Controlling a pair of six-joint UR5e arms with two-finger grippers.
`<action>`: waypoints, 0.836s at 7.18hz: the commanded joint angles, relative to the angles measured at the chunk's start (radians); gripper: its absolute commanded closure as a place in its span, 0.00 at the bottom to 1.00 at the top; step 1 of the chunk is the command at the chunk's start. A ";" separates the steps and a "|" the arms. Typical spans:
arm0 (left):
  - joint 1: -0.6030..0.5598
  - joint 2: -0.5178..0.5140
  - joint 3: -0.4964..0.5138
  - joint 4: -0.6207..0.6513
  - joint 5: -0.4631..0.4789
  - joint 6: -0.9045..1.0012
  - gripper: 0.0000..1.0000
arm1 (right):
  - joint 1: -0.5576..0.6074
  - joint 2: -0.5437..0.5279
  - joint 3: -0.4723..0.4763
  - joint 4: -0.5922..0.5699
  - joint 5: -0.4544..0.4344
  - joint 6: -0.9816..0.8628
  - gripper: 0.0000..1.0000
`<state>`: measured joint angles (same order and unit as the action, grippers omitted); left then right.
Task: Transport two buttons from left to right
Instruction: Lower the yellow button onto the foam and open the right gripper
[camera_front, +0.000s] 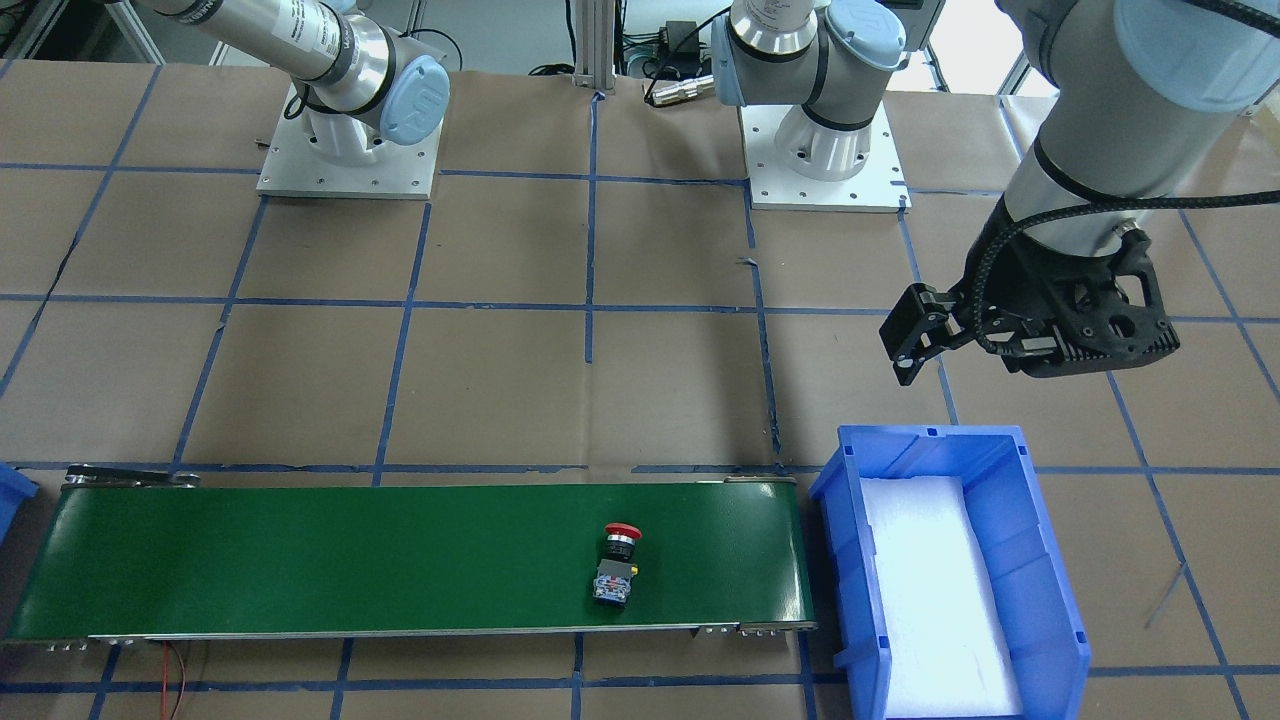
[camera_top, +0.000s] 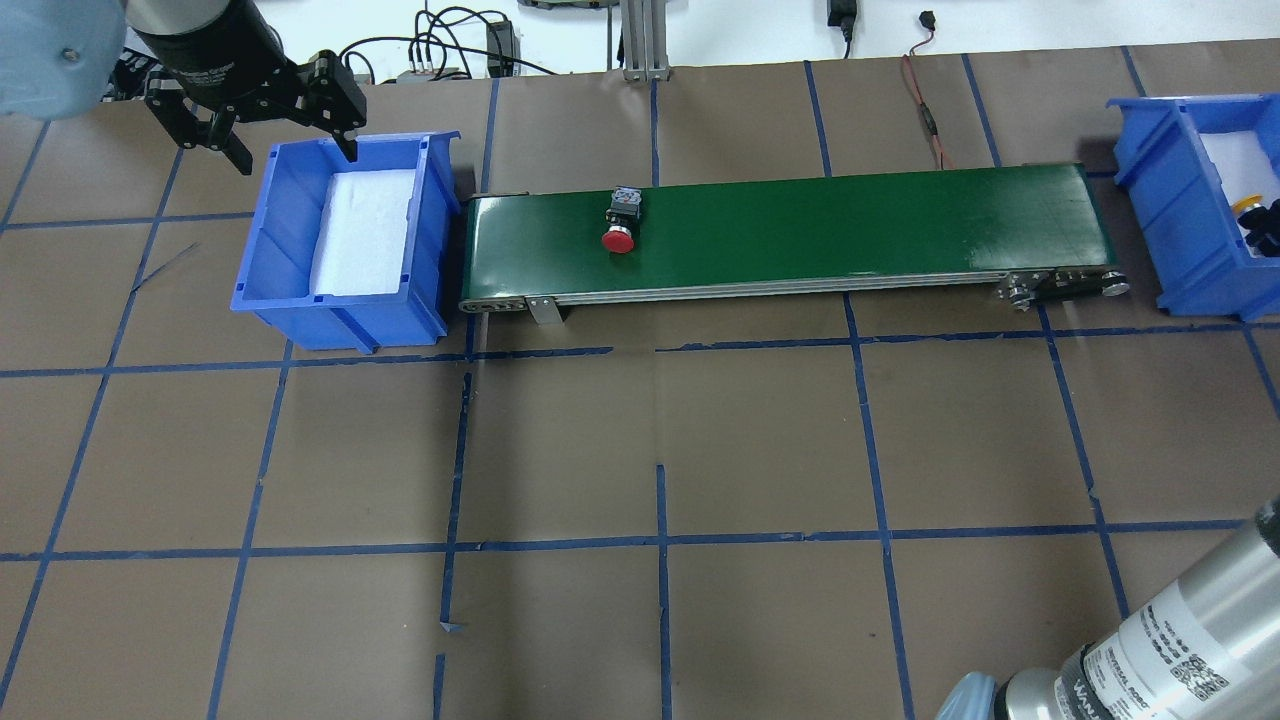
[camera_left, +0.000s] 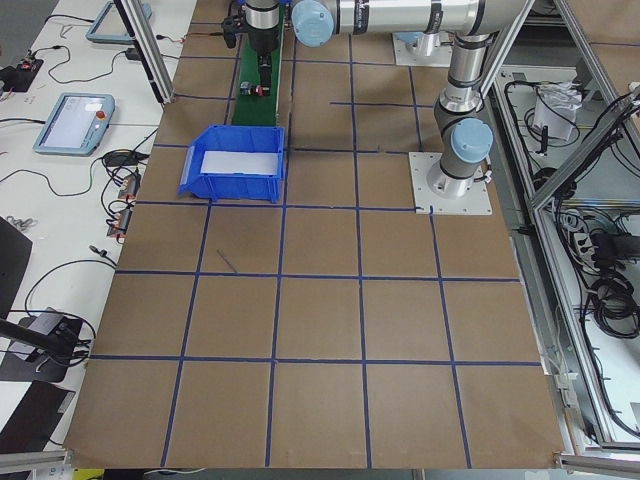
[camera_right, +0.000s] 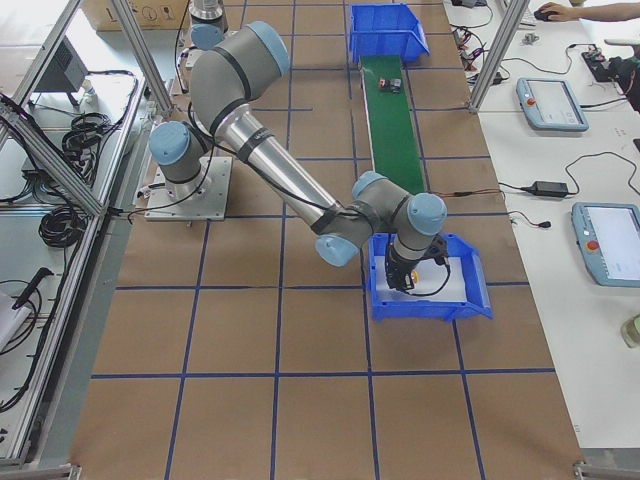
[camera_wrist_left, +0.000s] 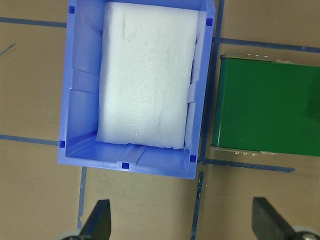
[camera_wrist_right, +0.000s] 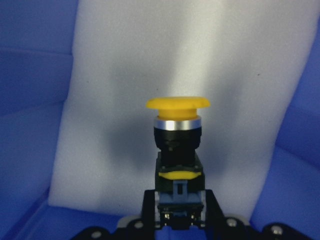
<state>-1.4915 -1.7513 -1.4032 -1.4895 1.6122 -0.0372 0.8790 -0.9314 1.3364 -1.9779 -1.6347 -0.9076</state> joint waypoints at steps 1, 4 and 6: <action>-0.001 0.000 -0.002 0.000 0.000 -0.001 0.00 | 0.000 0.000 0.000 0.002 -0.001 -0.001 0.57; -0.001 0.000 -0.002 0.000 0.000 0.000 0.00 | 0.000 0.000 -0.003 0.002 -0.001 -0.001 0.57; -0.001 0.000 -0.002 0.000 -0.002 0.000 0.00 | 0.000 -0.021 -0.023 0.011 0.001 -0.001 0.58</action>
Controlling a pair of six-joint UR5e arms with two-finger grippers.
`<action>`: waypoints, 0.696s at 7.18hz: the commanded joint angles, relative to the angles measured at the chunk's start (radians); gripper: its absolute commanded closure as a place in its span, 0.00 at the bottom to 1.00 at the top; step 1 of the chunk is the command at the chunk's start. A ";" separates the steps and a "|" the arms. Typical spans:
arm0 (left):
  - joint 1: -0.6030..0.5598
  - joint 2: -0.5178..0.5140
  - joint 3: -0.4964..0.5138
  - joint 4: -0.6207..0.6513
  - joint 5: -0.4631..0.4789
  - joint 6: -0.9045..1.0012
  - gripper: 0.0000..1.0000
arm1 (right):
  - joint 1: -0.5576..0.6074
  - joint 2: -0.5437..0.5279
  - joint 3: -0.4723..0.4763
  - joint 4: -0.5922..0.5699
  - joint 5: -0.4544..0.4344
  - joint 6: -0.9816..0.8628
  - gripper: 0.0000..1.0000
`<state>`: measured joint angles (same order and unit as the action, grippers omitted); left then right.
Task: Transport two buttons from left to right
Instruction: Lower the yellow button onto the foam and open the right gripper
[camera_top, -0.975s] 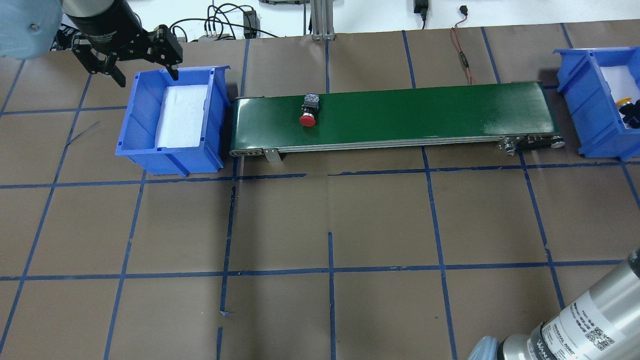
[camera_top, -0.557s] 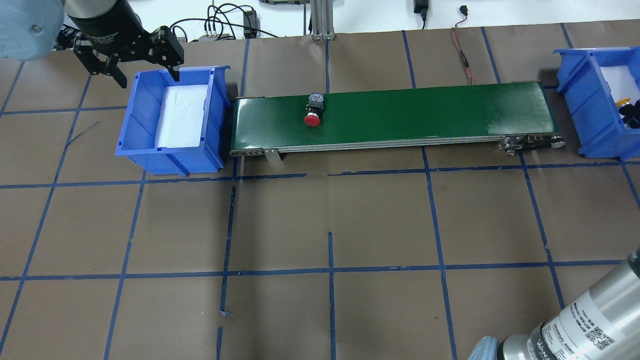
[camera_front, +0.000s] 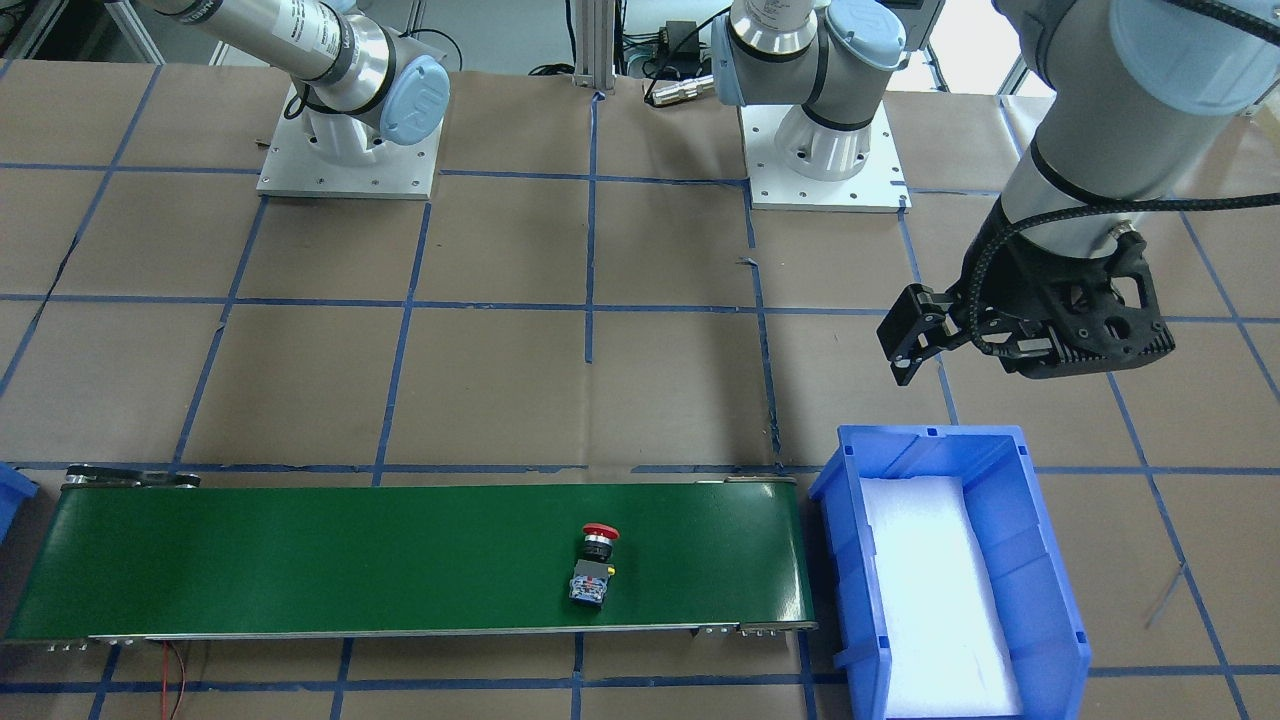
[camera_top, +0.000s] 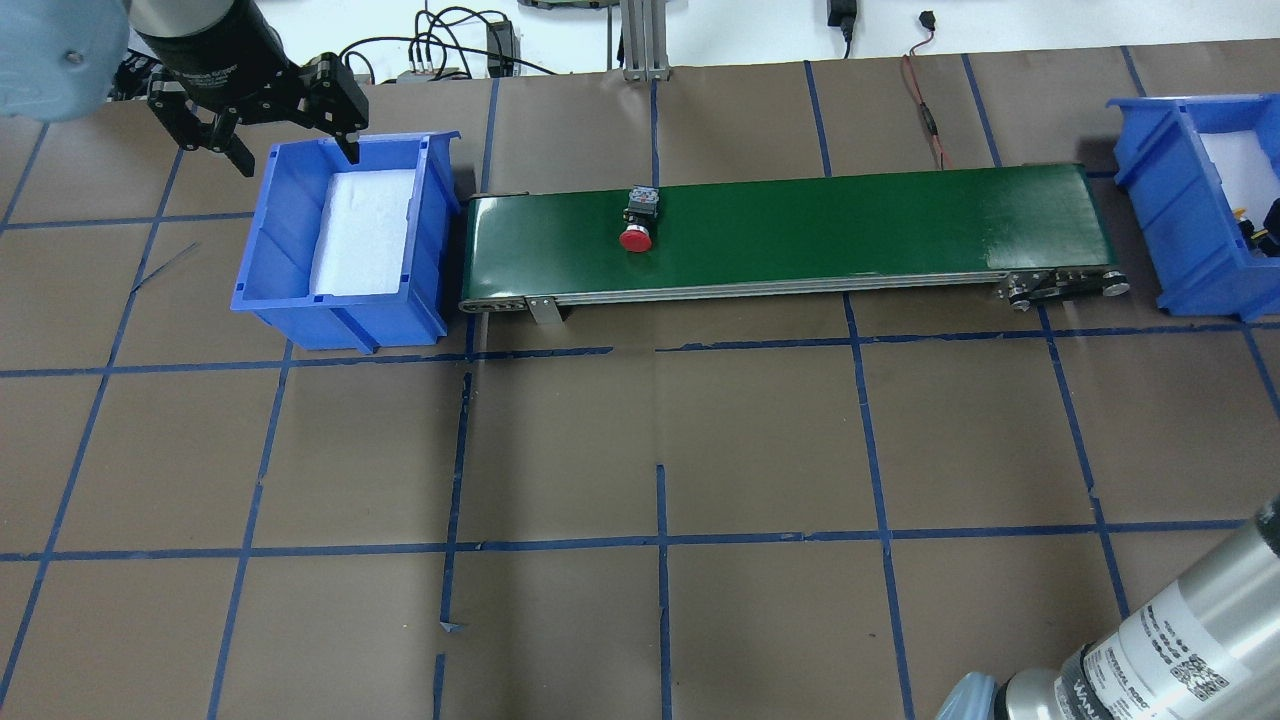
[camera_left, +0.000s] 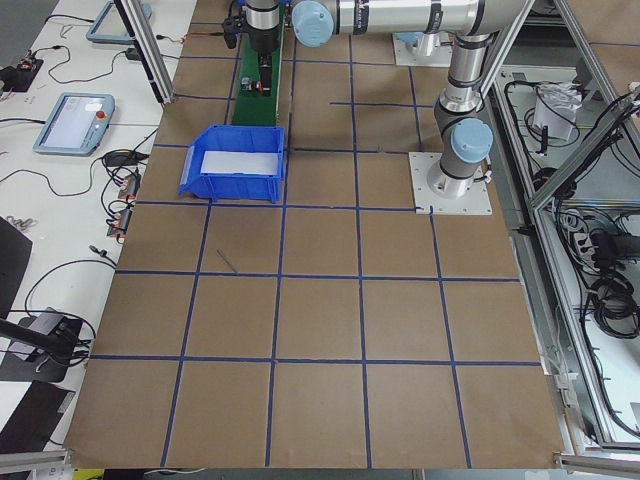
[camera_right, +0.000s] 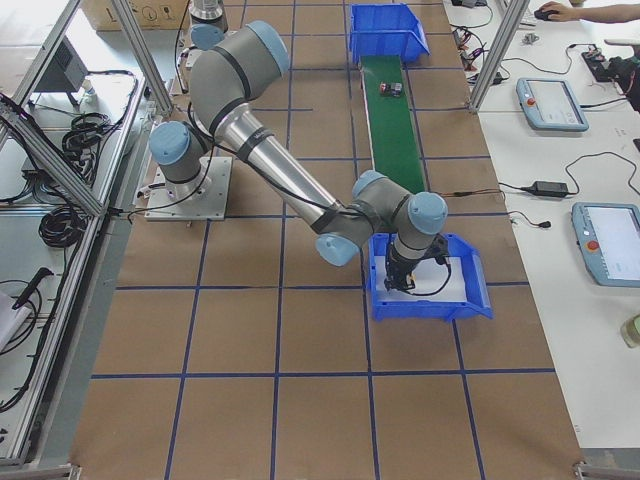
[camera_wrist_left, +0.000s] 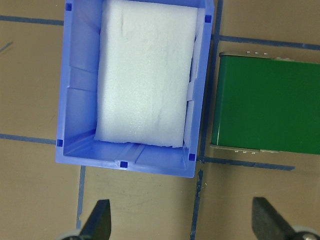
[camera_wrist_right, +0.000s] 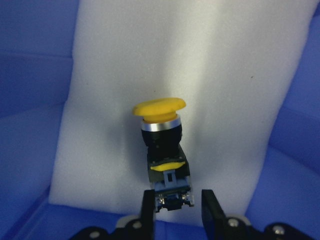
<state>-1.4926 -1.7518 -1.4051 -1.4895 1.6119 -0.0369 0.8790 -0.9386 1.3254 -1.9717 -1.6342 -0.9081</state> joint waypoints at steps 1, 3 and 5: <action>-0.001 -0.002 0.000 0.000 -0.001 0.000 0.00 | 0.003 -0.043 -0.029 0.010 0.004 -0.002 0.58; 0.000 -0.003 -0.002 0.000 0.003 0.000 0.00 | 0.029 -0.107 -0.048 0.037 0.045 -0.006 0.58; 0.000 -0.012 0.003 0.002 -0.001 0.002 0.00 | 0.107 -0.161 -0.046 0.045 0.060 -0.005 0.58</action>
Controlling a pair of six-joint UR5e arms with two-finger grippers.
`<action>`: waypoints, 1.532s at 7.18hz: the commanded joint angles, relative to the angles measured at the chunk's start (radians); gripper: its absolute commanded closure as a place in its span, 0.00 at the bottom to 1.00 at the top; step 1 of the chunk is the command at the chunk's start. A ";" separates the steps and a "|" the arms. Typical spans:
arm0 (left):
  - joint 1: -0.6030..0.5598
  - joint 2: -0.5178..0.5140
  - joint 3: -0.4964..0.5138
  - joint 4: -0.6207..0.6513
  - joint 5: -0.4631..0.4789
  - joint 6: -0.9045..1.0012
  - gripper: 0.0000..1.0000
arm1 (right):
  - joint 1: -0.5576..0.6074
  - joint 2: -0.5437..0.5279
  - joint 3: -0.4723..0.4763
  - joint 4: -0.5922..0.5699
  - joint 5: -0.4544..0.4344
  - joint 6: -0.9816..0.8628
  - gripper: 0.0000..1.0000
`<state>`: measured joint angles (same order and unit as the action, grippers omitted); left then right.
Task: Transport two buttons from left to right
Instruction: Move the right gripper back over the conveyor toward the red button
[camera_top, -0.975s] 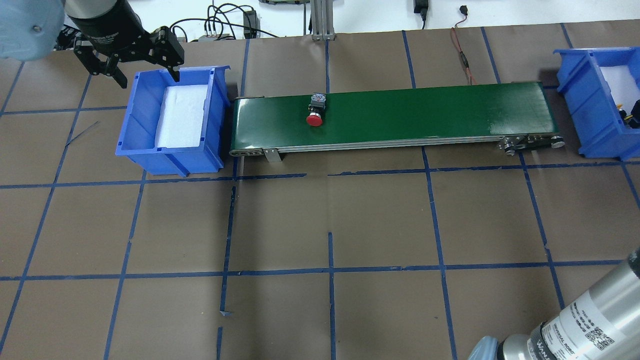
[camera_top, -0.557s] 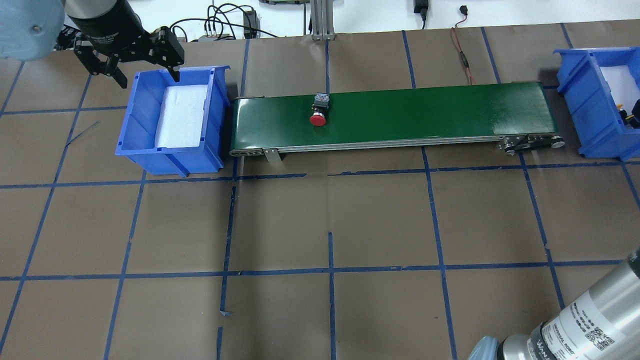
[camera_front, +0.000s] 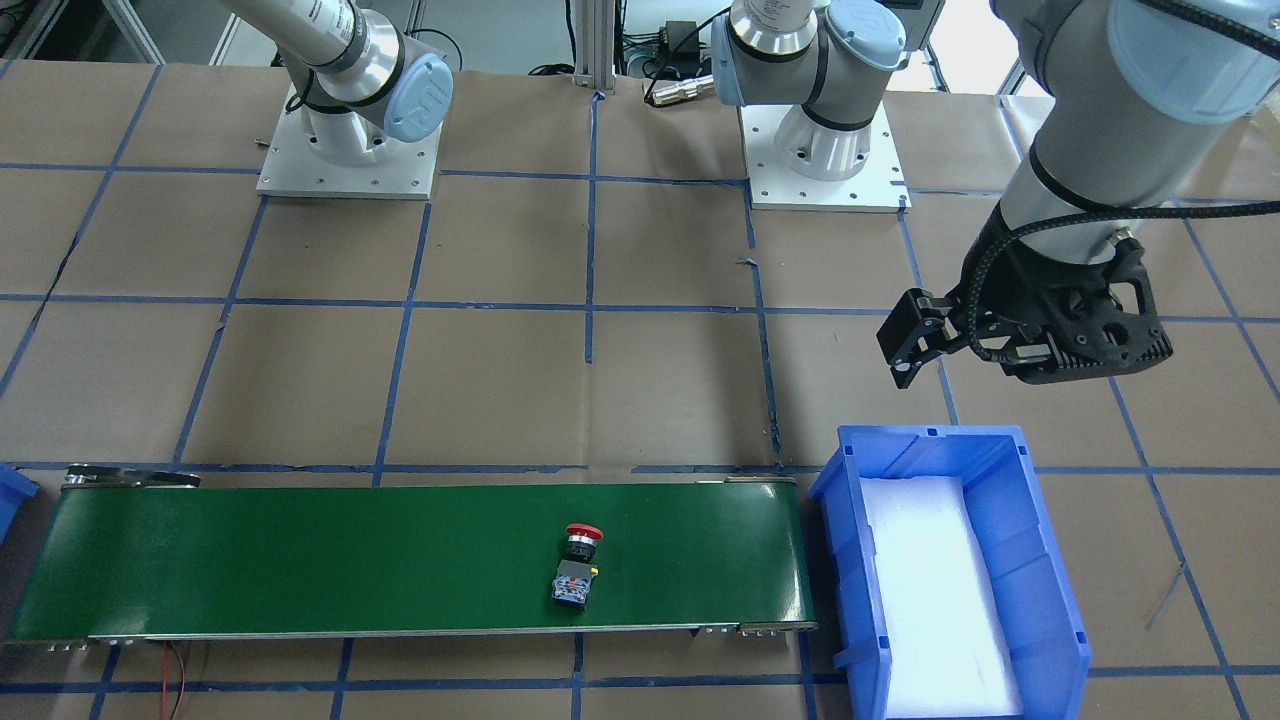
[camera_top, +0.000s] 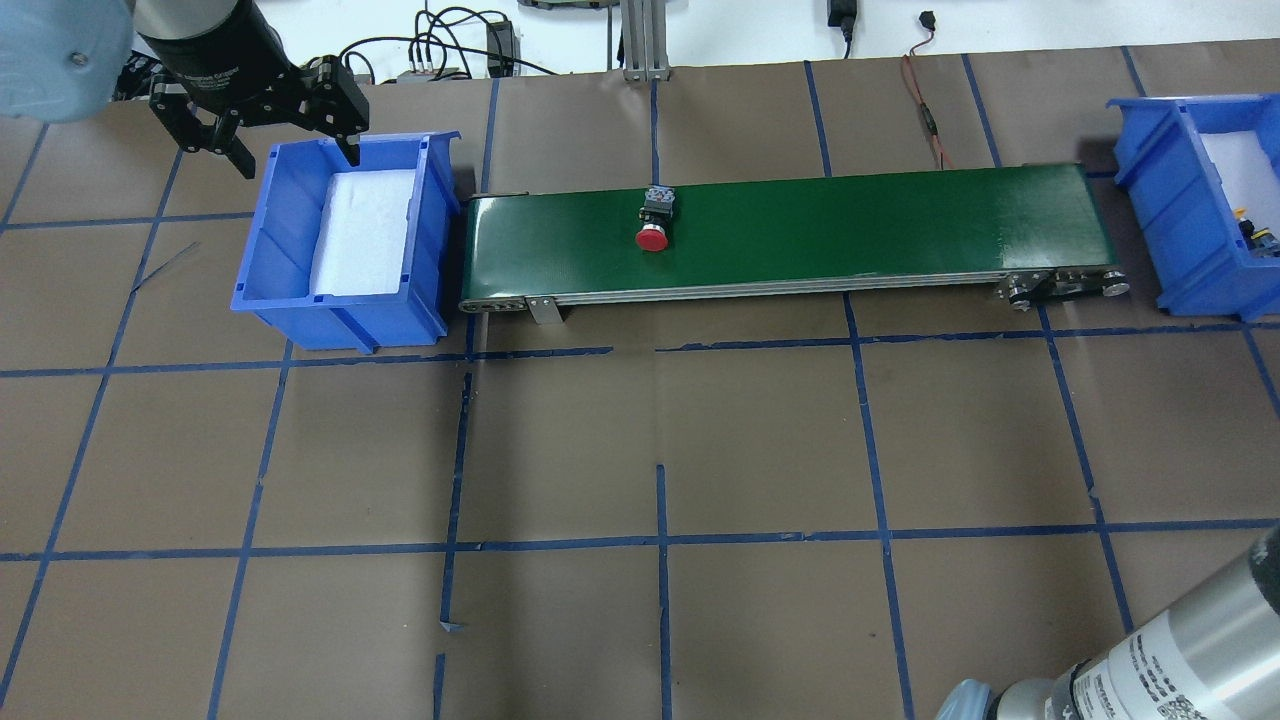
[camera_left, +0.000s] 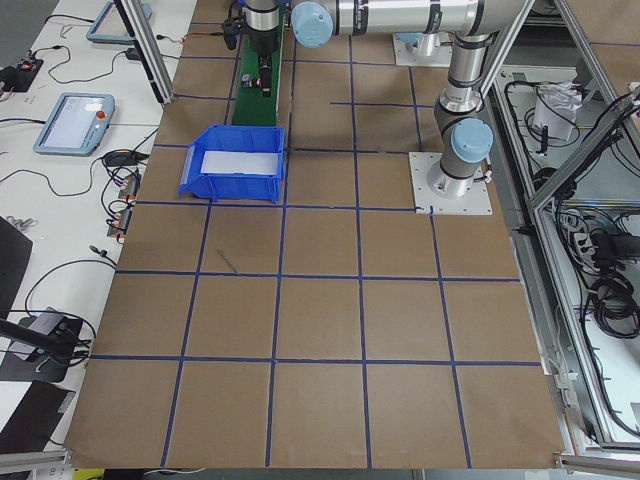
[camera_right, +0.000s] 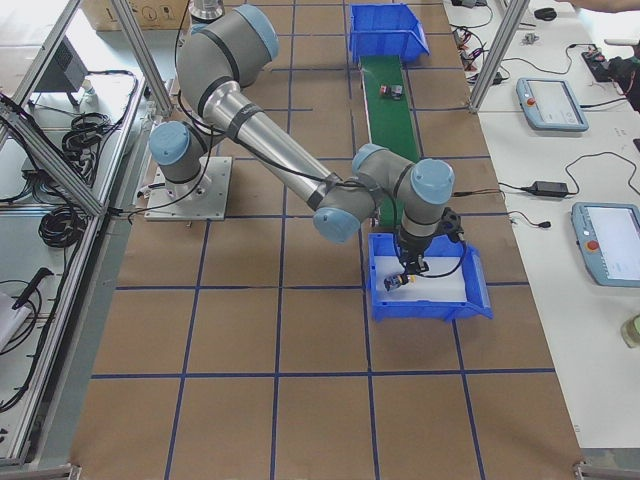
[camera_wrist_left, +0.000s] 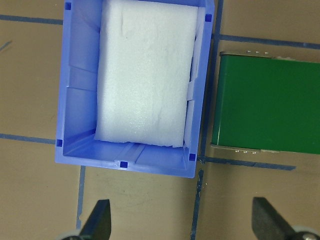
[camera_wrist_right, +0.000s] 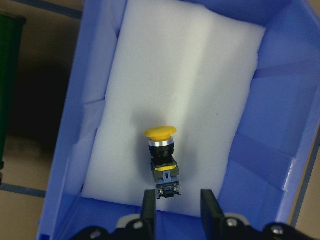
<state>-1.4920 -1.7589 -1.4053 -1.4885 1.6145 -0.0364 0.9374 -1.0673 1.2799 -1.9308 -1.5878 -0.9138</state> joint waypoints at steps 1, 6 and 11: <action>-0.010 -0.005 0.006 0.002 -0.005 0.000 0.00 | 0.110 -0.045 0.006 0.004 0.035 0.012 0.58; -0.008 -0.004 0.015 0.013 -0.021 0.001 0.00 | 0.343 -0.054 0.102 0.009 0.135 0.310 0.43; 0.006 0.015 0.014 0.013 -0.008 0.047 0.00 | 0.519 -0.053 0.130 0.001 0.118 0.801 0.43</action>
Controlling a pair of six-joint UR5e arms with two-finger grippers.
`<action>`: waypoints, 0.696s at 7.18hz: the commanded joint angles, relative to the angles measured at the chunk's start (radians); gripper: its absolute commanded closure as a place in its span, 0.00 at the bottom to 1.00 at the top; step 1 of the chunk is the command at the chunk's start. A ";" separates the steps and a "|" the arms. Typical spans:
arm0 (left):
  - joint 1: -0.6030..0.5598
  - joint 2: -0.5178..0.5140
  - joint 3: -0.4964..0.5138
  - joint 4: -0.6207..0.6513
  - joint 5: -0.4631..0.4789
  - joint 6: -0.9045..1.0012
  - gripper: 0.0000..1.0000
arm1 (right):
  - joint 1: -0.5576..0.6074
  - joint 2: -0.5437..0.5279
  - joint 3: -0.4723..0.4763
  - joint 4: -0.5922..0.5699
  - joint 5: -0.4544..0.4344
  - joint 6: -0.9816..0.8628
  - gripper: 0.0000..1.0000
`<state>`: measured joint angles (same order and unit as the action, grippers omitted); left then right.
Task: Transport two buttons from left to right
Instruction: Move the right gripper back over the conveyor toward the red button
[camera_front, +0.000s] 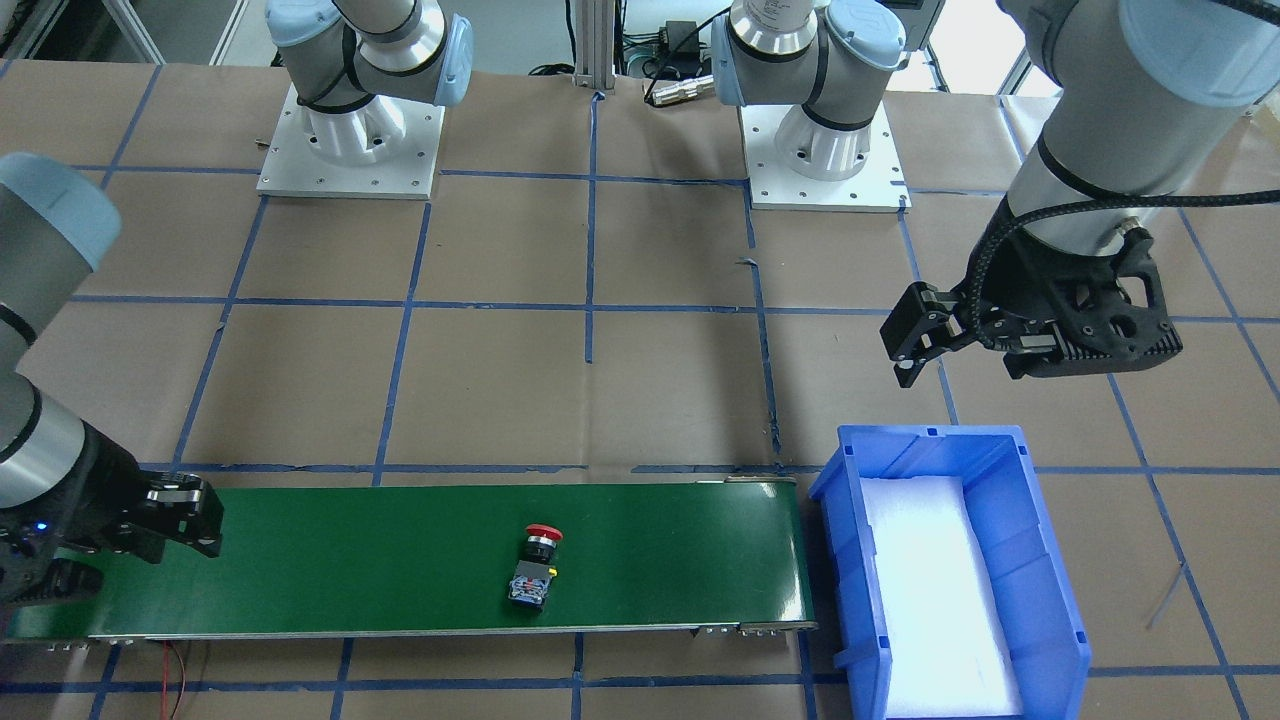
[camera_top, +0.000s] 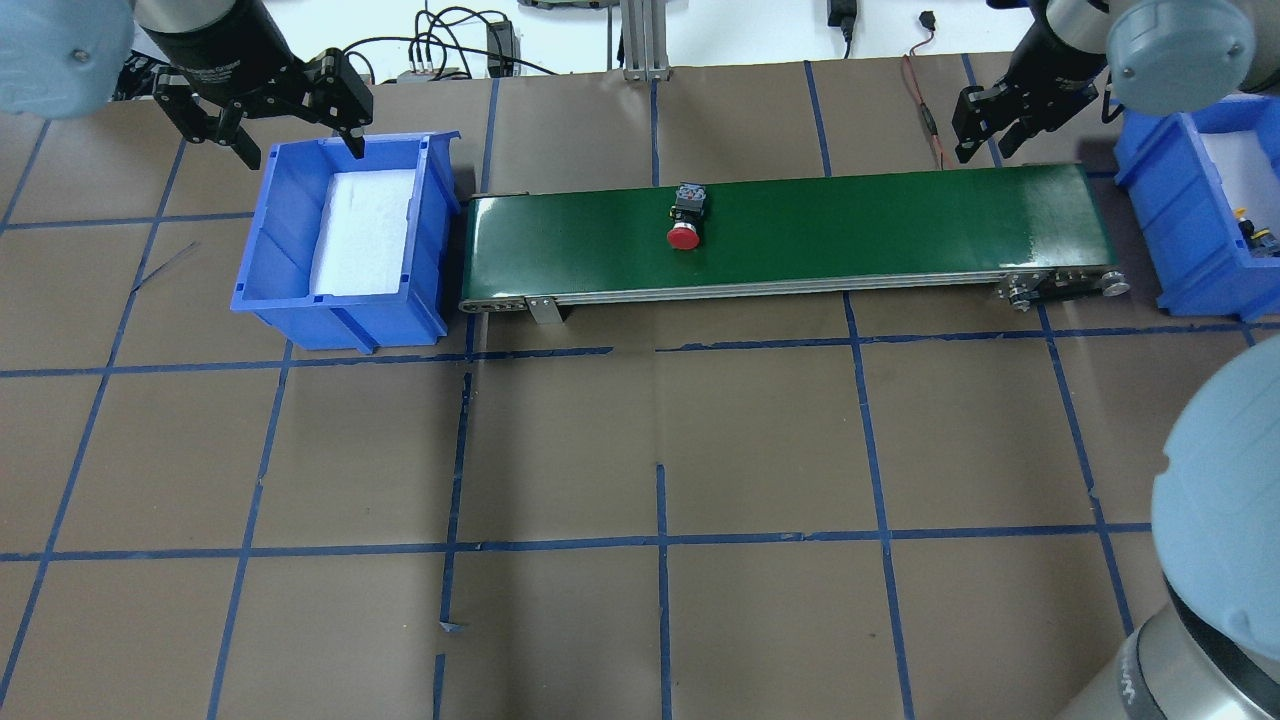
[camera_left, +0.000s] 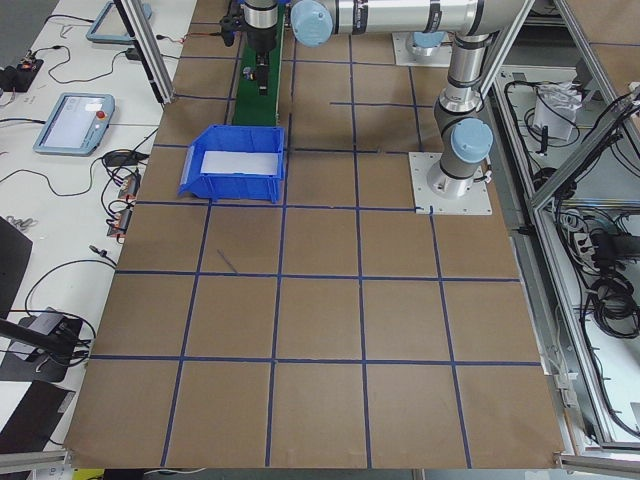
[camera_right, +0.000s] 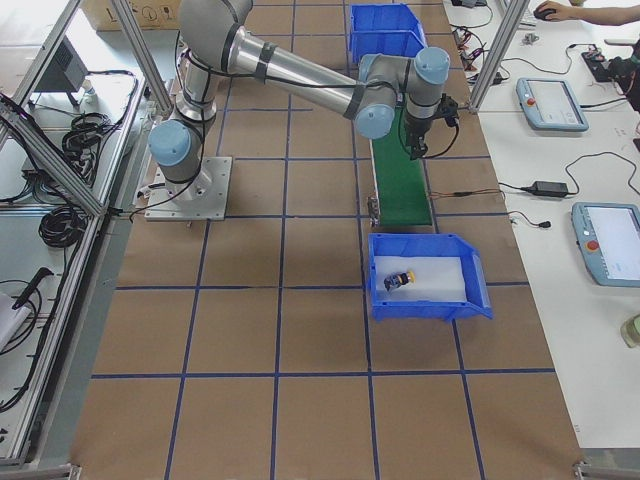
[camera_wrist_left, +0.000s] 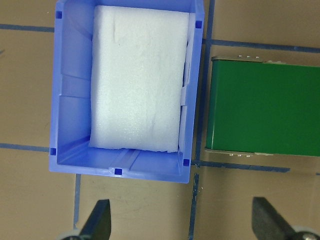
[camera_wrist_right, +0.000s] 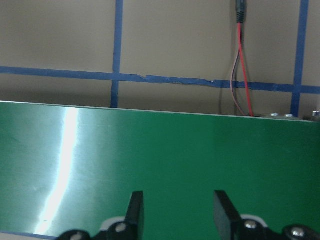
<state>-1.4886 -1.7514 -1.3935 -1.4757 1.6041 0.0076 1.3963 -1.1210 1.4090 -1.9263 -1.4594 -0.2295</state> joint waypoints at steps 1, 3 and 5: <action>0.002 0.007 -0.005 0.000 0.002 0.003 0.00 | 0.106 0.006 -0.001 -0.006 -0.016 0.198 0.43; 0.002 0.003 -0.002 0.000 0.002 0.003 0.00 | 0.189 0.016 -0.001 -0.040 -0.092 0.309 0.43; 0.002 0.001 -0.002 0.000 0.002 0.003 0.00 | 0.233 0.036 -0.004 -0.042 -0.101 0.398 0.43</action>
<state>-1.4864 -1.7487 -1.3967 -1.4757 1.6061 0.0107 1.6003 -1.0962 1.4075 -1.9652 -1.5498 0.1096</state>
